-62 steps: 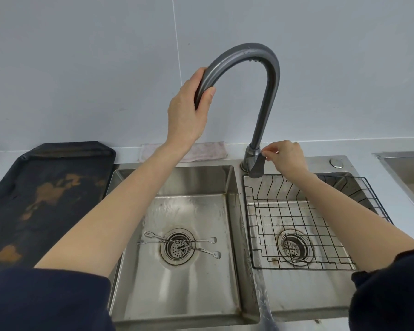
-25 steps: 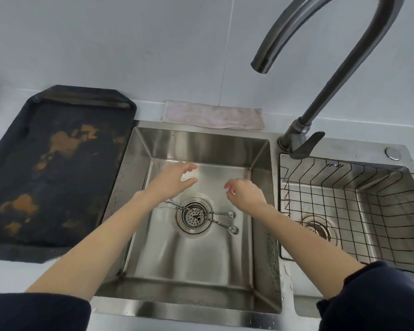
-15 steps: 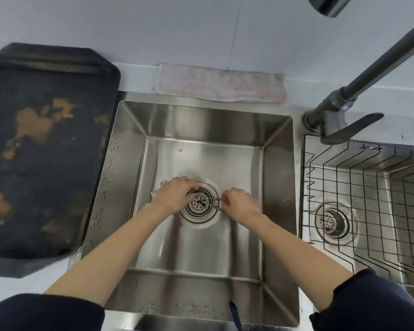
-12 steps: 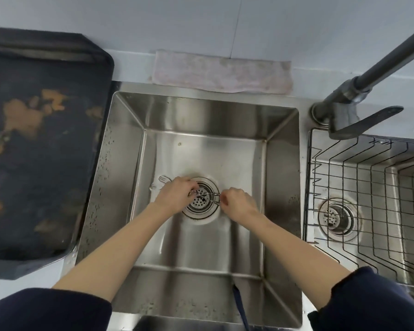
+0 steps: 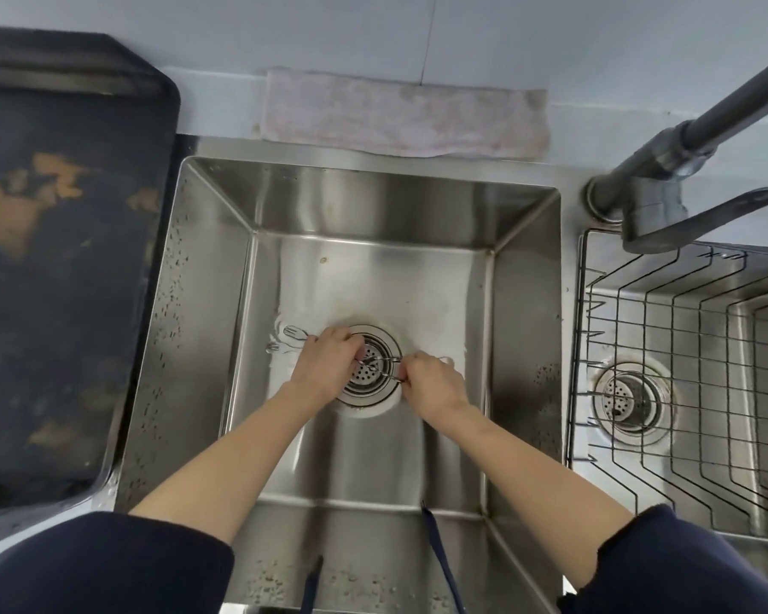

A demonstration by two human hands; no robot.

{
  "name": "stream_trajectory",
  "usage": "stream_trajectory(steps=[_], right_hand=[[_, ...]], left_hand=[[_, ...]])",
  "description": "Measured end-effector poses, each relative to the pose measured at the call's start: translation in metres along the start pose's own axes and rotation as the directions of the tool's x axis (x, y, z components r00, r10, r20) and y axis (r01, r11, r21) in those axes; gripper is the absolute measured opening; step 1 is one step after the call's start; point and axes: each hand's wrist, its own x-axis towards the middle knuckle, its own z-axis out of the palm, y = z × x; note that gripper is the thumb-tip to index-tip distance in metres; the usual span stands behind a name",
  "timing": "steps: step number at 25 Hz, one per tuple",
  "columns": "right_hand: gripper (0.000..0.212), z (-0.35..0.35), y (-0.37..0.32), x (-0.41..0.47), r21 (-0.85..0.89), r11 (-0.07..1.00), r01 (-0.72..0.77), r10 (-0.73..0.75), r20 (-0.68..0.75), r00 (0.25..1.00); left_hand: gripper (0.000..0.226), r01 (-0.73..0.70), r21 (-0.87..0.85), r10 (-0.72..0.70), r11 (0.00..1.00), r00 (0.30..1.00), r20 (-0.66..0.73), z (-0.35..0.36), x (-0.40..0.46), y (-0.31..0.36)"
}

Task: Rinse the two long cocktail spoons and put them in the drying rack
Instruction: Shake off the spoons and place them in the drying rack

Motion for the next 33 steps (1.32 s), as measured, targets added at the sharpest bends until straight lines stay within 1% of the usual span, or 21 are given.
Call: stream_trajectory(steps=[6,11,16,20,23,27,33], right_hand=[[0.028,-0.017,-0.003,-0.017,0.028,0.999,0.033,-0.032,-0.055,0.998],[0.030,-0.043,-0.009,-0.047,0.033,0.997,0.066,-0.061,-0.136,0.989],[0.030,-0.070,-0.014,-0.085,0.010,0.993,0.114,-0.108,-0.244,0.964],[0.034,-0.083,-0.010,-0.117,-0.034,0.992,0.120,-0.124,-0.340,0.932],[0.034,-0.087,-0.001,-0.138,-0.052,0.991,0.122,-0.133,-0.396,0.909],[0.032,-0.087,0.022,-0.167,-0.096,0.989,0.115,-0.147,-0.480,0.865],[0.028,-0.089,0.070,-0.198,-0.056,0.995,0.085,-0.102,-0.592,0.799]], left_hand=[[0.026,-0.027,0.057,0.029,0.998,0.999,-0.032,-0.020,-0.014,0.004],[0.024,-0.061,0.052,0.068,0.997,0.987,-0.149,-0.051,-0.041,0.014],[0.023,-0.102,0.080,0.120,0.992,0.953,-0.279,-0.080,-0.074,0.026],[0.025,-0.131,0.108,0.162,0.985,0.919,-0.359,-0.095,-0.105,0.043],[0.024,-0.161,0.091,0.184,0.983,0.902,-0.390,-0.100,-0.121,0.057],[0.022,-0.217,0.111,0.244,0.970,0.872,-0.425,-0.104,-0.134,0.083],[0.022,-0.270,0.085,0.279,0.959,0.844,-0.457,-0.098,-0.140,0.137]])
